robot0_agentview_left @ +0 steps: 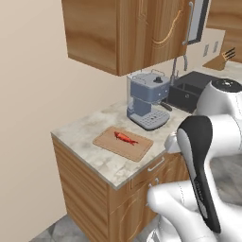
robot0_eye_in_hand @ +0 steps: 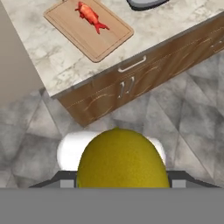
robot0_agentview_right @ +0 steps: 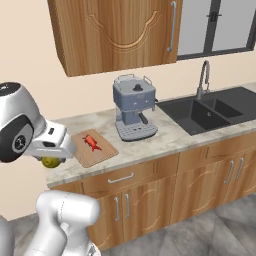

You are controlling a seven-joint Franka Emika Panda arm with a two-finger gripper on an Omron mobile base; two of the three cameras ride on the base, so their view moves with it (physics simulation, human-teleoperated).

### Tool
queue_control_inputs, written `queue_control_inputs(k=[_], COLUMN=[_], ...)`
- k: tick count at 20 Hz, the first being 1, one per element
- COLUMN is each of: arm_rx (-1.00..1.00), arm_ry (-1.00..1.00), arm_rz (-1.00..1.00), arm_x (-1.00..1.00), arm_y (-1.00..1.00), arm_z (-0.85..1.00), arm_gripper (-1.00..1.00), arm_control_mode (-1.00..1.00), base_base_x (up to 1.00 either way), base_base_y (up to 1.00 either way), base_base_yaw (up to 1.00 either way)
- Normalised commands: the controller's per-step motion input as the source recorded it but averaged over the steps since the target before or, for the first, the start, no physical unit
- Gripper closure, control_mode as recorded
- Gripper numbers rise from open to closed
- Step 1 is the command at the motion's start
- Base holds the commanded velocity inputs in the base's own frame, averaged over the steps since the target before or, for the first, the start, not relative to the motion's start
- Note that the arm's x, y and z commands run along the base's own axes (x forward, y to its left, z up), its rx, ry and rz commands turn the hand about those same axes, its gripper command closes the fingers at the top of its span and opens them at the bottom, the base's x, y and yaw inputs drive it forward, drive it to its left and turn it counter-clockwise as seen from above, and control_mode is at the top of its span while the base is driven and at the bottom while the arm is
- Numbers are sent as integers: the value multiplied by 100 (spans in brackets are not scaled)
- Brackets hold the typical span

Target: Retrieve a lemon from the fridge and place it on the cutting board with the fish.

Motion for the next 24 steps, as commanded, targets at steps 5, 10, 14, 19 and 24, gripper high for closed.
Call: queue_control_inputs(k=[5,10,14,19,24], arm_rx=[0,0,0,0,7], arm_ry=[-1,0,1,4,5], arm_rz=[-2,-4,-4,-1,0], arm_x=[90,85,79,84,62], arm_y=[38,28,14,10,0], arm_z=[-40,-42,-39,-42,-52], arm_gripper=[100,100,100,100,100], arm_control_mode=[-100,-100,-100,-100,-100], base_base_x=[0,0,0,0,0], base_base_y=[0,0,0,0,0], base_base_yaw=[0,0,0,0,0])
